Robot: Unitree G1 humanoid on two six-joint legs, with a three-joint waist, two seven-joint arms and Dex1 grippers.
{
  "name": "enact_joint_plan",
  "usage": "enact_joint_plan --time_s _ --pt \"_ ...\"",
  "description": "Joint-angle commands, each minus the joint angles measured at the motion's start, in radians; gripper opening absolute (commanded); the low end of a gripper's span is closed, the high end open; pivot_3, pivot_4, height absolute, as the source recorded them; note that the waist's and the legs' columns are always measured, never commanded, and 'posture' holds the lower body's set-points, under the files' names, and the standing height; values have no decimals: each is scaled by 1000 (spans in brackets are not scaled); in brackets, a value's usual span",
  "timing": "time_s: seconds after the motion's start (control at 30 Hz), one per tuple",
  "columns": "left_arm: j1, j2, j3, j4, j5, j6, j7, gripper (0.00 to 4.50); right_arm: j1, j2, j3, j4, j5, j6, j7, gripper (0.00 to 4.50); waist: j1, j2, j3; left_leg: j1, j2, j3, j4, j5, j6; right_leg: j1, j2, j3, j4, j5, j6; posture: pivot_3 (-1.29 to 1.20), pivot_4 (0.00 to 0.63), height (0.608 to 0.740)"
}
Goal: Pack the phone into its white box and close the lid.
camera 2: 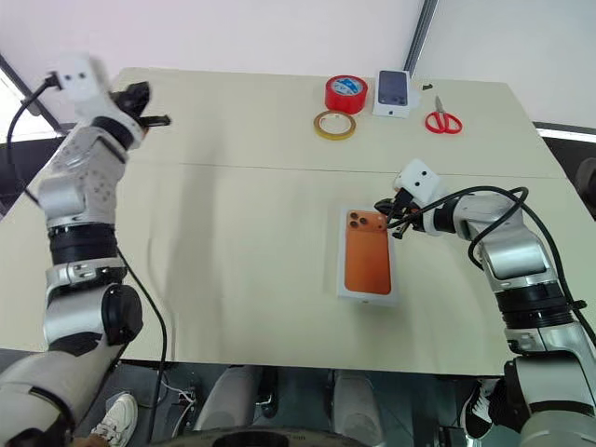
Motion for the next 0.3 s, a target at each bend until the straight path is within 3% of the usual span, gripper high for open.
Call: enact_joint_plan --time_s 0.03,0.3 --pt "75 70 -82 -61 -18 0 -195 87 30 -19 -54 -65 10 6 -15 62 -7 0 0 0 0 0 0 0 0 0 0 0 0 0 0 0 150 740" --pt "484 270 -71 -441 -142 166 -435 87 121 -54 -128 -181 57 61 -11 62 -29 1 0 1 4 -1 -3 0 -1 -3 -1 1 2 -2 -4 0 150 740"
